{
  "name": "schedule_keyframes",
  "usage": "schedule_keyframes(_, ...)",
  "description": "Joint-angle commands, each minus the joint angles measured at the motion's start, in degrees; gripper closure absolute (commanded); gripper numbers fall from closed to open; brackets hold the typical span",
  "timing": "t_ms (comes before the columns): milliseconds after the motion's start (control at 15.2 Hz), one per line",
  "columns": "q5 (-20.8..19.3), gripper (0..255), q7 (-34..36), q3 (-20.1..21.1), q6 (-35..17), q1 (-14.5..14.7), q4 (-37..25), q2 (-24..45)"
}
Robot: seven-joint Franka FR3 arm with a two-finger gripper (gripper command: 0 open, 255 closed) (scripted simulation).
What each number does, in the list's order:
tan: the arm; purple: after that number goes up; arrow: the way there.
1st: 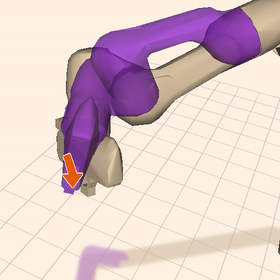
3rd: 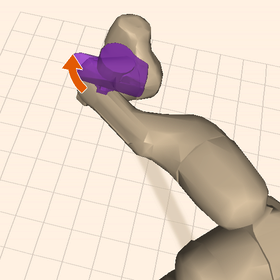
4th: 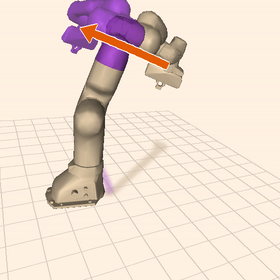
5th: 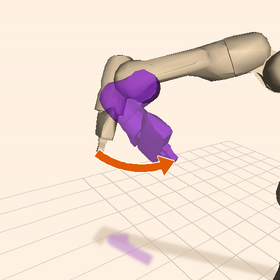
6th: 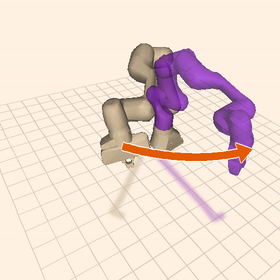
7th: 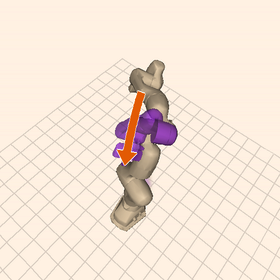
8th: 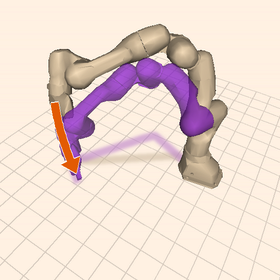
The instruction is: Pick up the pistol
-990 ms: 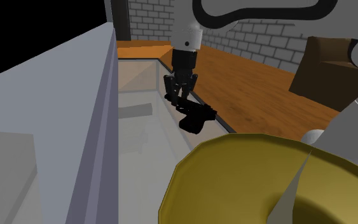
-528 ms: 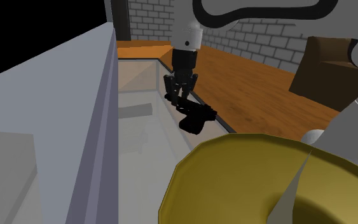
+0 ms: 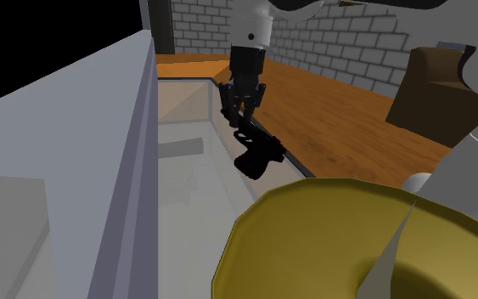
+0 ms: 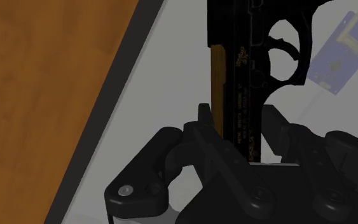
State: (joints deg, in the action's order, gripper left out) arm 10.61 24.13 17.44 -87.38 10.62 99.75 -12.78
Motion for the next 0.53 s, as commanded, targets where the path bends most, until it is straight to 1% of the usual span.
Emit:
schedule_keyframes(0, -0.1, 255, 0.3, 0.0, 1.7, 0.0, -2.1, 0.4)
schedule_keyframes(330, -0.5, 255, 1.1, 0.1, 5.7, -0.1, -7.8, 2.1)
schedule_keyframes(462, -0.5, 255, 1.2, 0.1, 5.8, -0.1, -7.9, 2.1)
